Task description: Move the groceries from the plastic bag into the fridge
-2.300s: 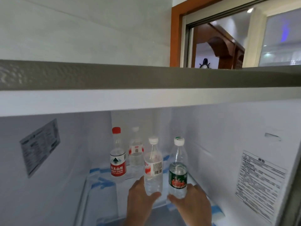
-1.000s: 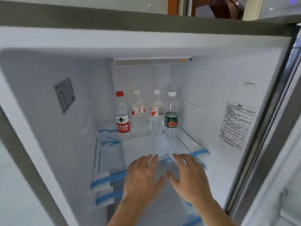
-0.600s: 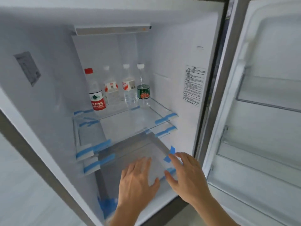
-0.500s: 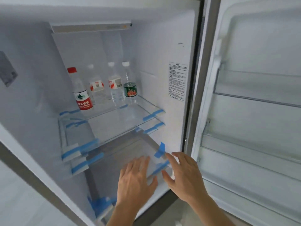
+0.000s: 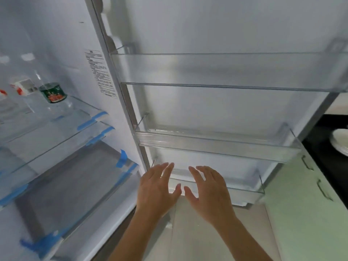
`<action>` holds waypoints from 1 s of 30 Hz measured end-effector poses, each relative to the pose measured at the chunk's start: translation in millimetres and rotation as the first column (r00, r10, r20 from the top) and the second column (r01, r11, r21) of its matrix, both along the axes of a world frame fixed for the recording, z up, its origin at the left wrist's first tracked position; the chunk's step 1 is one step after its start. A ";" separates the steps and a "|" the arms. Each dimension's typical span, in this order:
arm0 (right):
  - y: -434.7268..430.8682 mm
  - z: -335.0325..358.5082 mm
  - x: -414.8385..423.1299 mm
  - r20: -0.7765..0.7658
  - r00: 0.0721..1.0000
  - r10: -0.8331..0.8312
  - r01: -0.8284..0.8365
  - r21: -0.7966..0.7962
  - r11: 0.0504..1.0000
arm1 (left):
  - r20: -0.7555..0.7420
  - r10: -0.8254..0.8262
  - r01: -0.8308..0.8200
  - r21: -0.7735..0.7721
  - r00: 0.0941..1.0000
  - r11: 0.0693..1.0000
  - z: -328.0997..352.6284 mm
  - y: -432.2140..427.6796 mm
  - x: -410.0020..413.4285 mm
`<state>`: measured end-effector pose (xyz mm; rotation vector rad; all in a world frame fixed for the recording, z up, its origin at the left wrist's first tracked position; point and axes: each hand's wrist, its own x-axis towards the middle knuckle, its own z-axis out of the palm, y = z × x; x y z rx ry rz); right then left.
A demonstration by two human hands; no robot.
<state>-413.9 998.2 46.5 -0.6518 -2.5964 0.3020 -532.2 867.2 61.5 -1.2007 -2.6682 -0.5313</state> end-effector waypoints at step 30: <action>-69.5 -15.9 247.1 0.112 0.176 -0.978 0.984 -0.013 0.176 | 0.110 -0.979 0.985 -0.036 0.169 0.166 -30.2 149.9 216.1</action>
